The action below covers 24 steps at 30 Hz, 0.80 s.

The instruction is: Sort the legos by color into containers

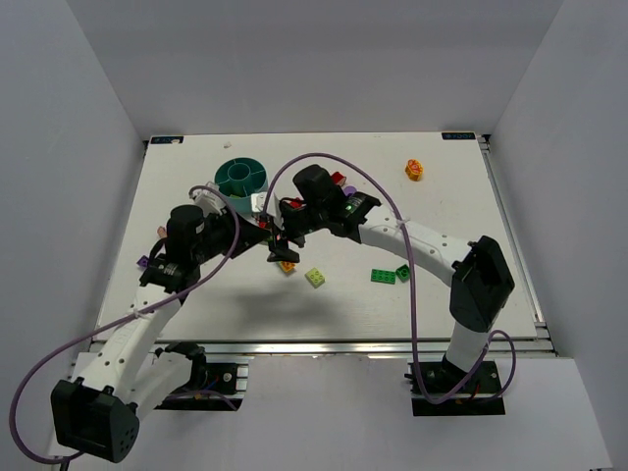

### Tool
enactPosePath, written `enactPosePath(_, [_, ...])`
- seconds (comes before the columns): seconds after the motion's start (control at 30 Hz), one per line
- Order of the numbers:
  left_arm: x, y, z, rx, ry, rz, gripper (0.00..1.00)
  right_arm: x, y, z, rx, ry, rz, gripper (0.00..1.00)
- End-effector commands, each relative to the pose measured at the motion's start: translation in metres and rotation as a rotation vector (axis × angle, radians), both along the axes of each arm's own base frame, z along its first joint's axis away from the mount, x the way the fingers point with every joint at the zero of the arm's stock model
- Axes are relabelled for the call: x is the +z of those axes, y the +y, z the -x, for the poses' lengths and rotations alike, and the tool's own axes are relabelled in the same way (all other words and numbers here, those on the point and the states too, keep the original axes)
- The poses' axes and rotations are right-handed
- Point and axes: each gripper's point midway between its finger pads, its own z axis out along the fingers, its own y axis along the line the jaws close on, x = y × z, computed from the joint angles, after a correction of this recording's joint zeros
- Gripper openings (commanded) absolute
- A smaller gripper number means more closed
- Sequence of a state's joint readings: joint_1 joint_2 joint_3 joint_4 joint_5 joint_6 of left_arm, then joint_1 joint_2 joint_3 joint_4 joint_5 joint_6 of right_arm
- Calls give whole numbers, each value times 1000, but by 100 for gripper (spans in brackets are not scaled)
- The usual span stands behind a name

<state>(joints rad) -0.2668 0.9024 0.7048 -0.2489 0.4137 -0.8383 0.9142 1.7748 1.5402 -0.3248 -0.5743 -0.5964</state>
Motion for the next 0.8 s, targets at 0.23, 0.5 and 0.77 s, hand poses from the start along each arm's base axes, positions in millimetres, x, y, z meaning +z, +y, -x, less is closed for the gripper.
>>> enactPosePath(0.23, [16,86,-74,365,94,-359,0,13,-69,-33,-265,9,-47,77])
enactPosePath(0.5, [41,128,-134,584,144,-321,0,7,-118,-37,-371,64,-51,0])
enactPosePath(0.77, [6,126,-178,594,265,-331,0,1,-140,-43,-426,73,-47,27])
